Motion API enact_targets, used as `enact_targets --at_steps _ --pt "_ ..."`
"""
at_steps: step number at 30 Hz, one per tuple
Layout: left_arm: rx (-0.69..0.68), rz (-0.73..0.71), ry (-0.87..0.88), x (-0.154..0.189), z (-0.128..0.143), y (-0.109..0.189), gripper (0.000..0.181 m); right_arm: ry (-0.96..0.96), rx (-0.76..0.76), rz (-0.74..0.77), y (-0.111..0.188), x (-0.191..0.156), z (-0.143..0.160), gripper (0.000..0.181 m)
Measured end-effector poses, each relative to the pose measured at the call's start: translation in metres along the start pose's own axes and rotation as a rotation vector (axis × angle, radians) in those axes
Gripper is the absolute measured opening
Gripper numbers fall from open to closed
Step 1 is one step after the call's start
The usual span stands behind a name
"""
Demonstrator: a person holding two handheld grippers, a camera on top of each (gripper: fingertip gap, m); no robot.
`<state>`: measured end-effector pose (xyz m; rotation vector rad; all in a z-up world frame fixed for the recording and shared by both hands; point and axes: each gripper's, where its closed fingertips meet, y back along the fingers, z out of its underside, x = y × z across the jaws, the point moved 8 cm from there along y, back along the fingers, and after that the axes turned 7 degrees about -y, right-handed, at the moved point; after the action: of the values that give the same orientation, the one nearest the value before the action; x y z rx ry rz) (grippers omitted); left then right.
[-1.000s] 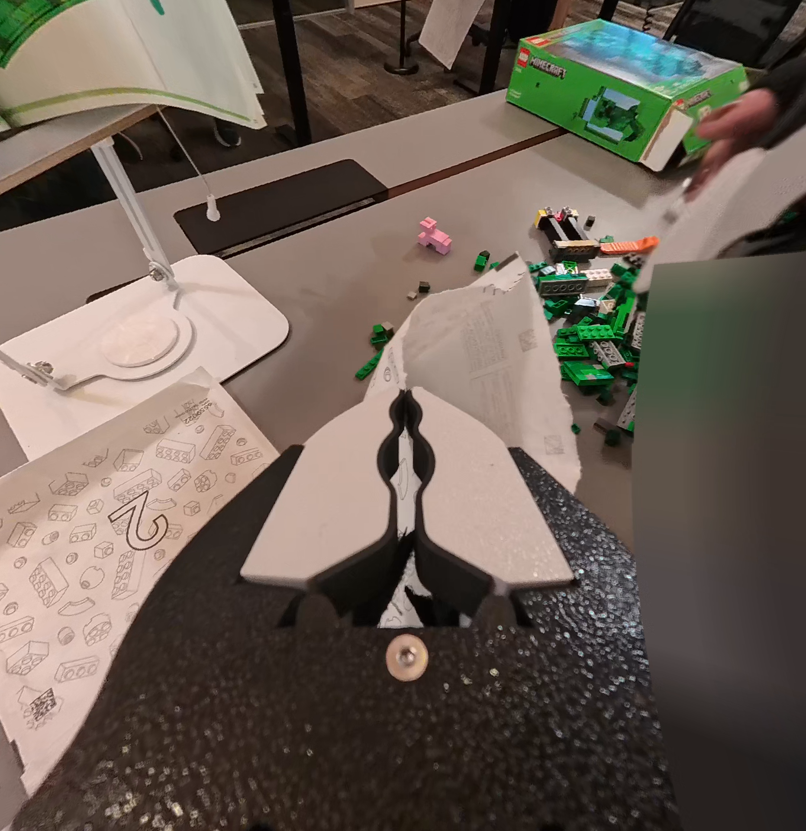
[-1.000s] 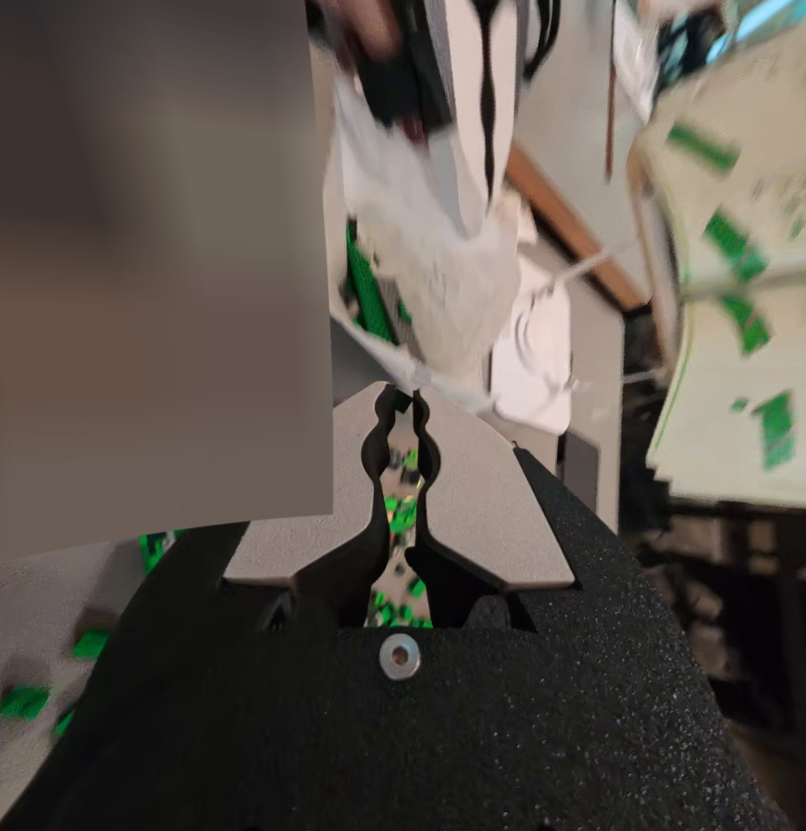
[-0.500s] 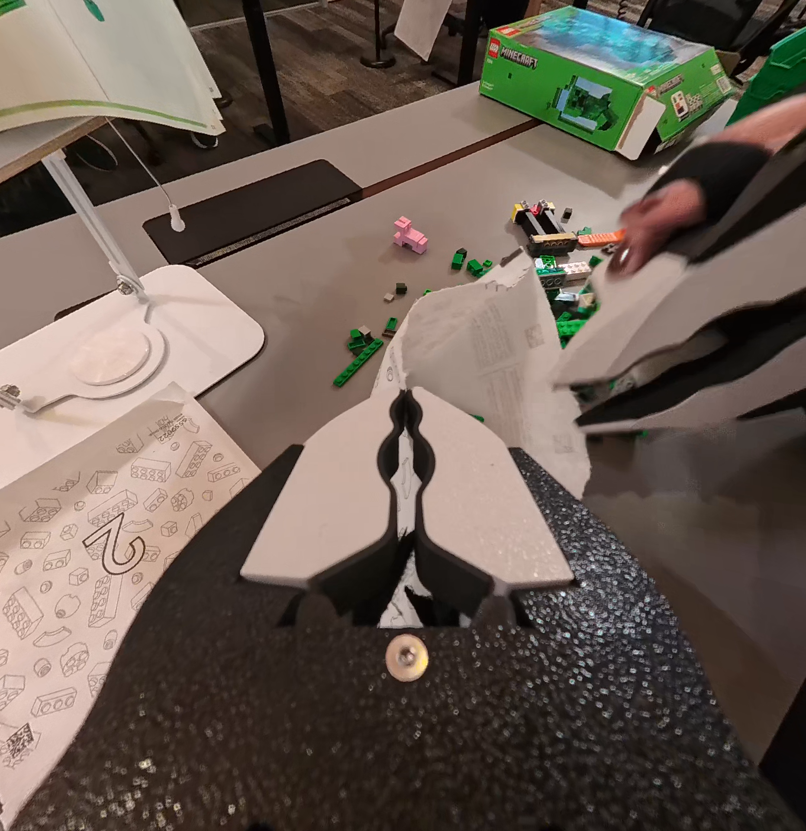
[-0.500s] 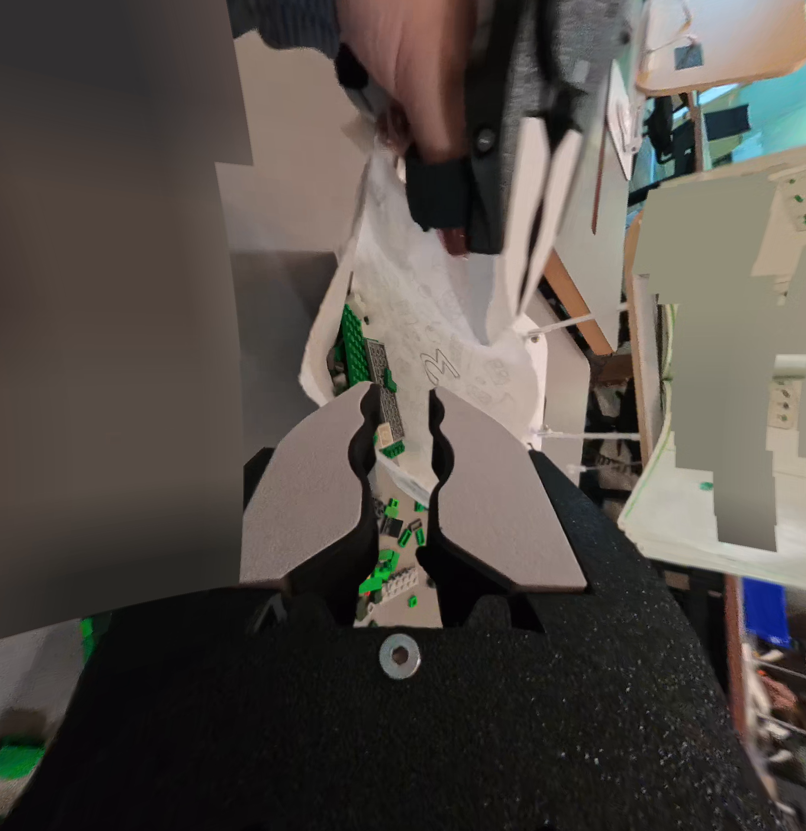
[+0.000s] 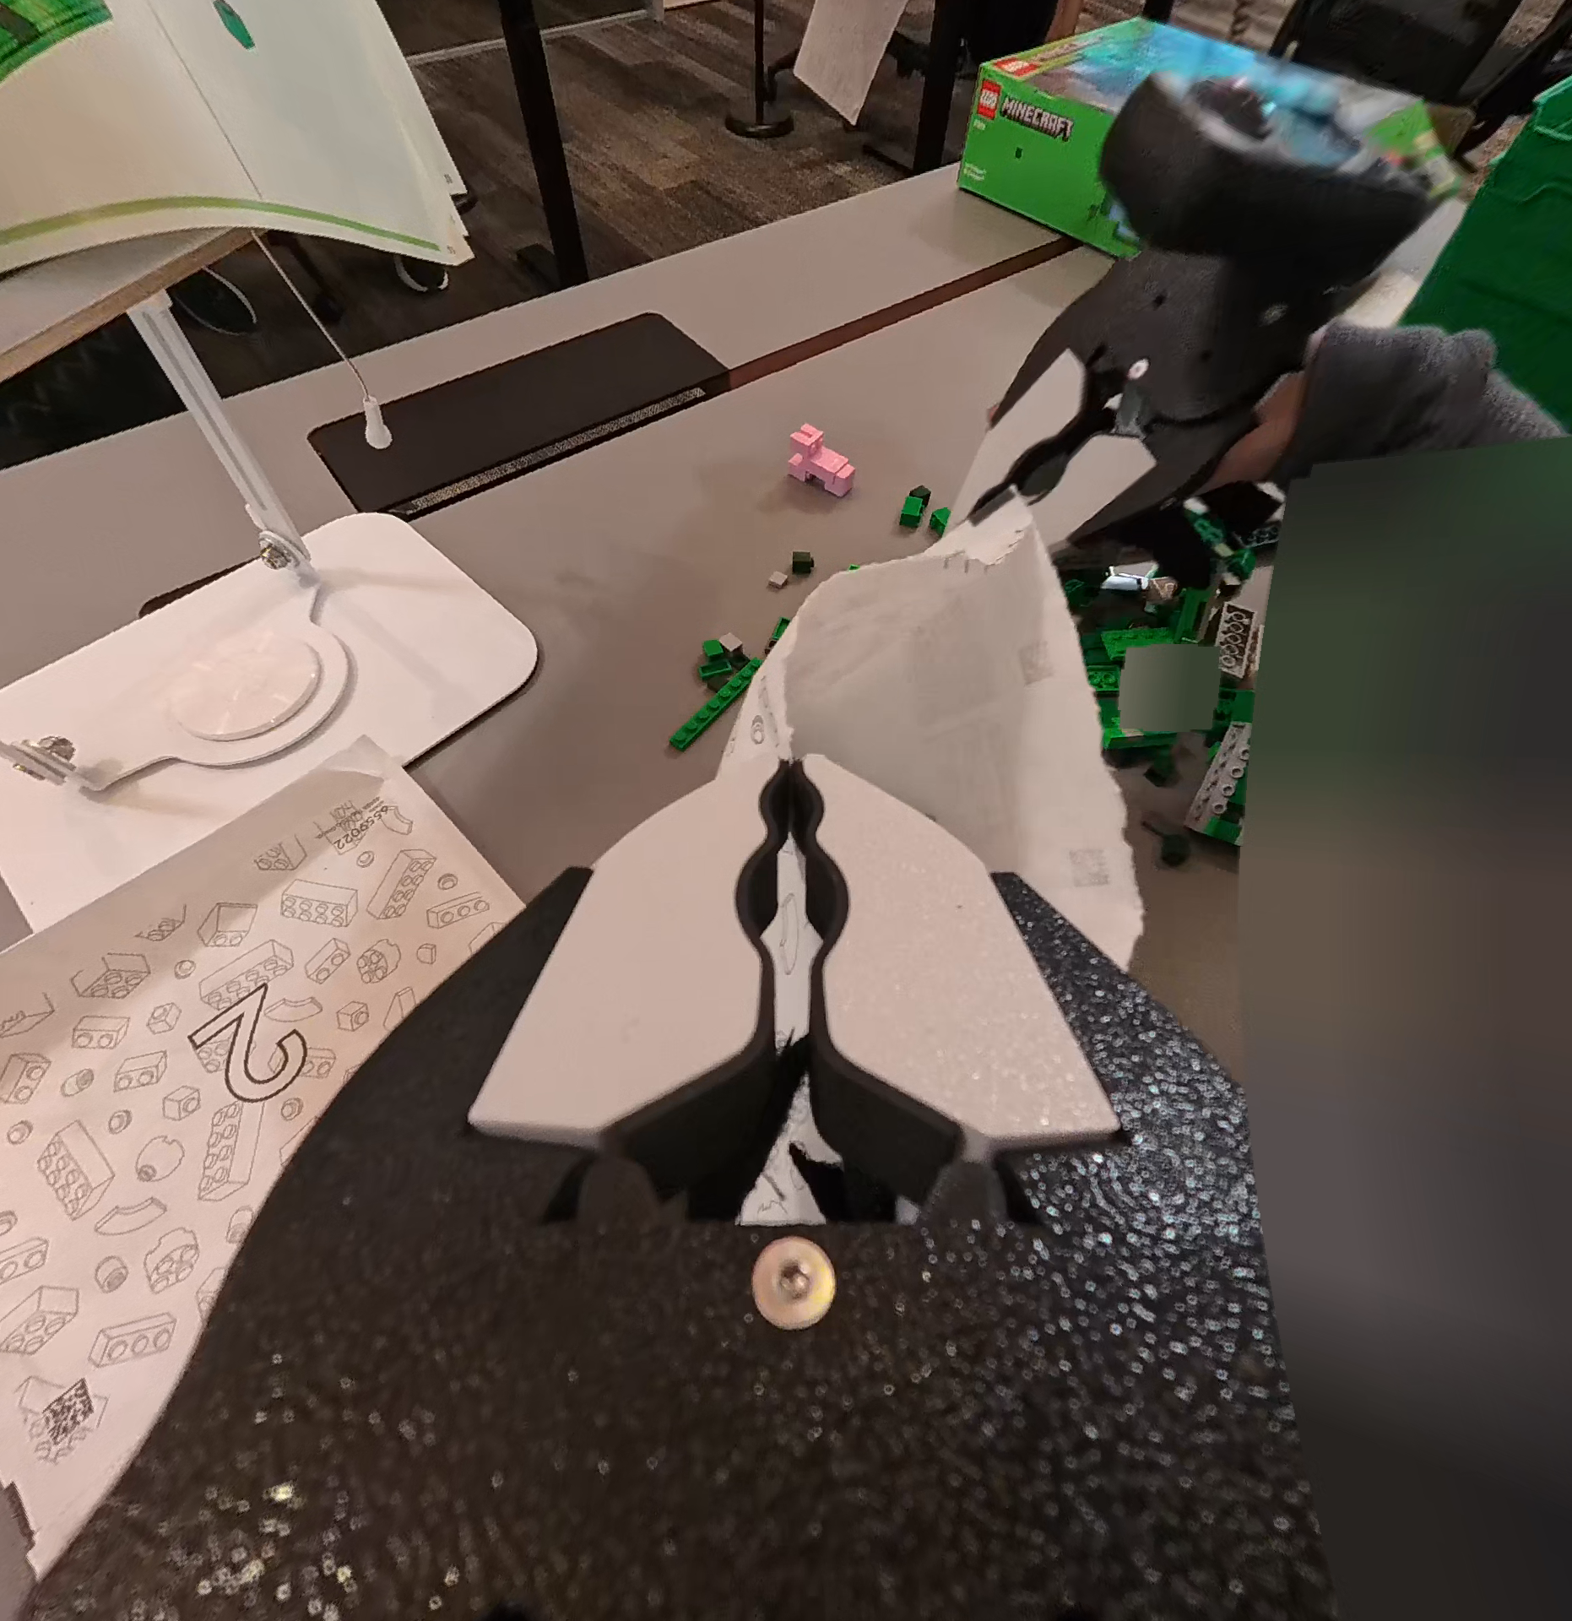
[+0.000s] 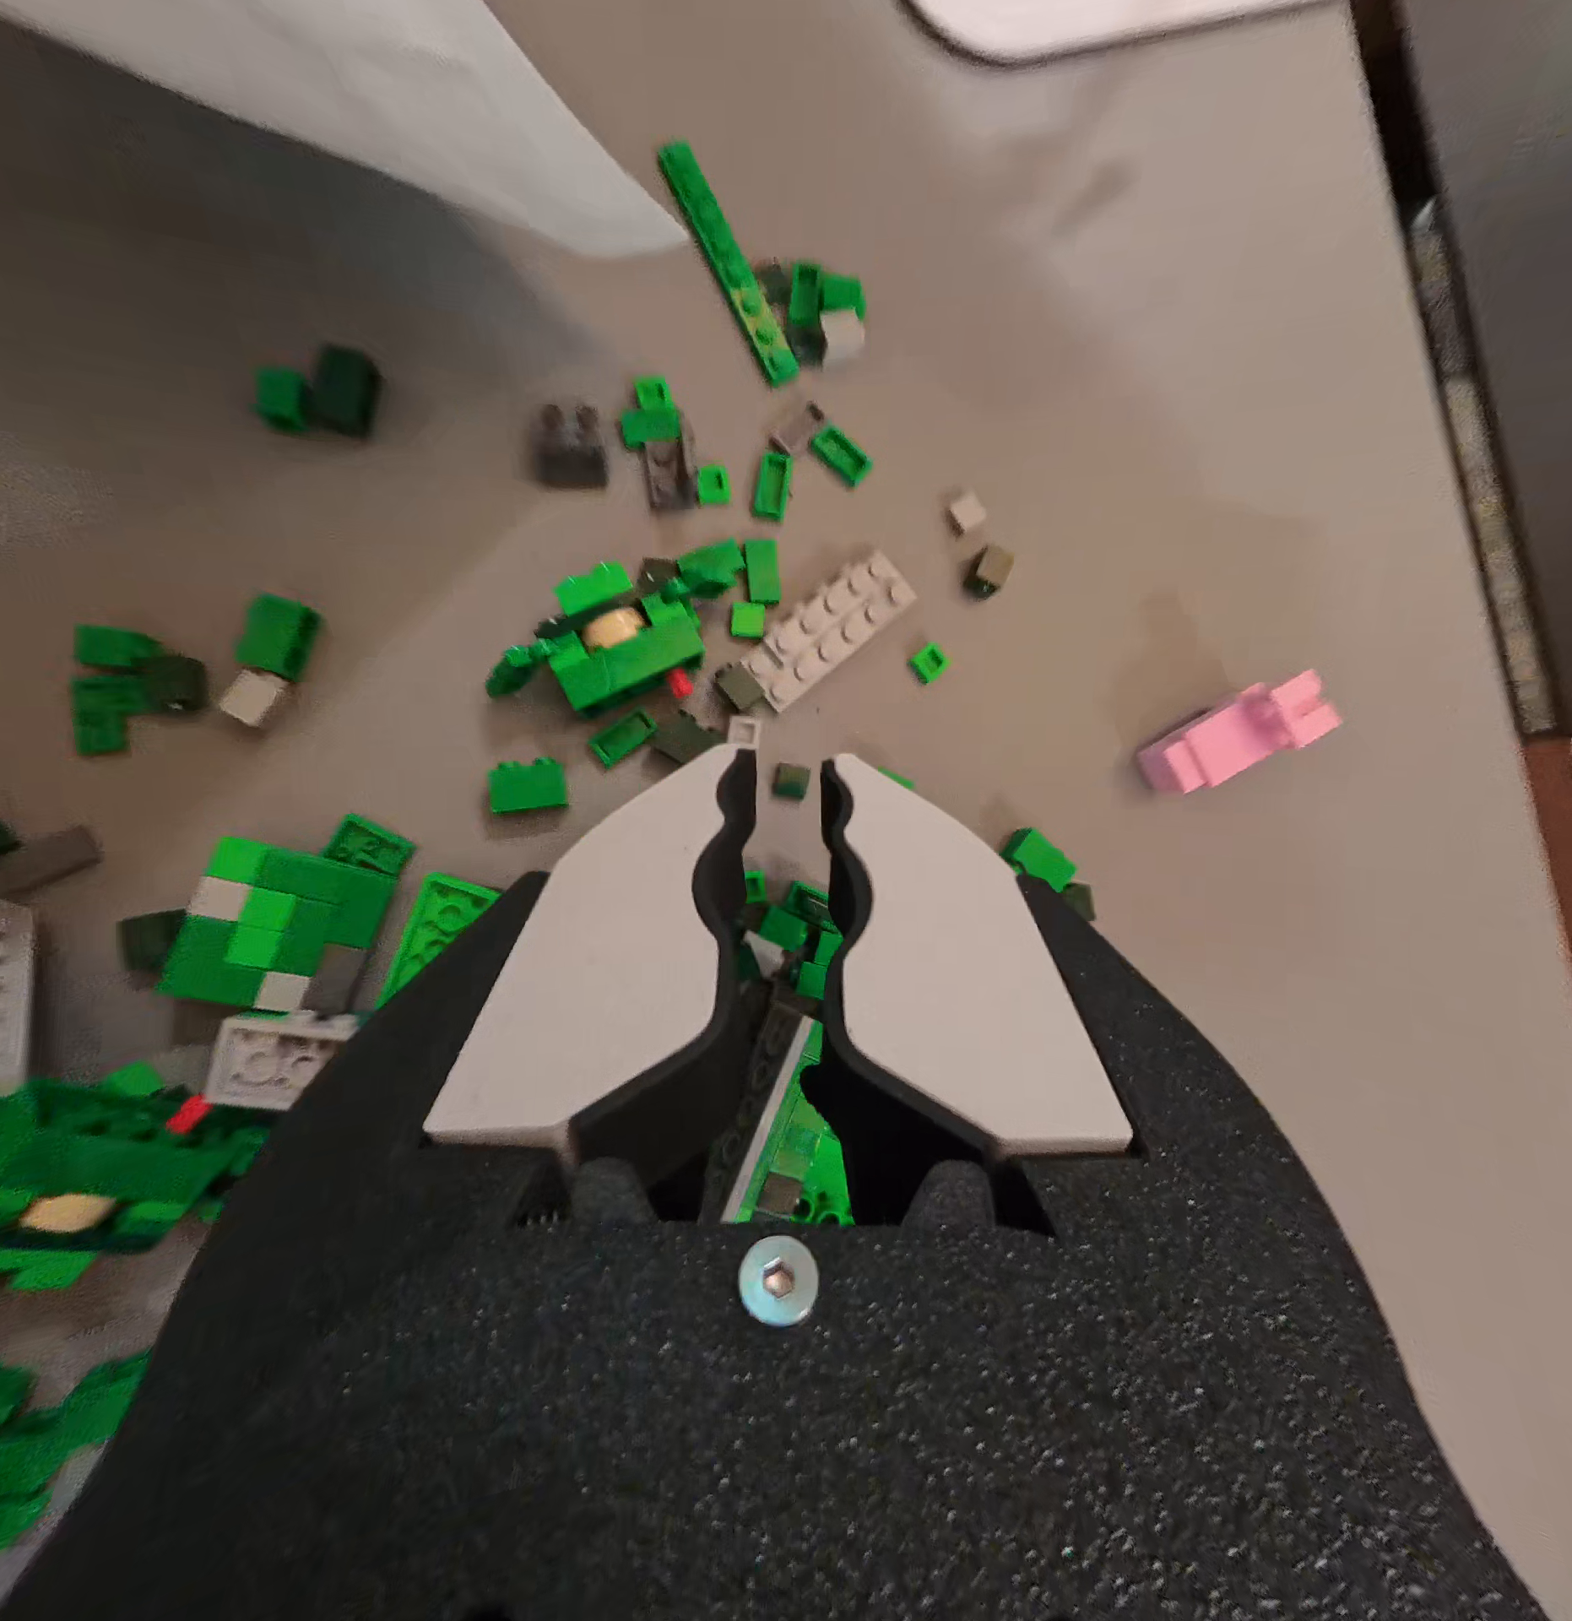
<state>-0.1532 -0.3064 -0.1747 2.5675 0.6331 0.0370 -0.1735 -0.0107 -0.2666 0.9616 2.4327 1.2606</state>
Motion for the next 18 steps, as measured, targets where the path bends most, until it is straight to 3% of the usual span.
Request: enact_targets --at_steps 1,9,12,14,18 --pt "-0.001 0.001 -0.001 0.000 0.000 0.000 0.000 -0.013 -0.010 -0.006 -0.005 0.002 0.004 0.014" --pt "-0.016 0.009 -0.004 0.001 0.001 -0.004 0.000 -0.060 -0.027 -0.053 -0.021 0.007 0.013 0.016" --pt "-0.015 0.004 -0.001 0.000 0.001 -0.004 0.000 -0.055 -0.025 -0.048 -0.022 0.006 0.011 0.007" --pt "-0.013 -0.001 0.003 0.000 0.002 -0.003 0.000 -0.020 0.001 -0.017 -0.012 0.003 0.002 0.007" --pt "-0.014 -0.008 0.004 -0.001 0.001 -0.003 0.000 0.134 0.249 0.004 0.037 -0.025 -0.043 0.007"
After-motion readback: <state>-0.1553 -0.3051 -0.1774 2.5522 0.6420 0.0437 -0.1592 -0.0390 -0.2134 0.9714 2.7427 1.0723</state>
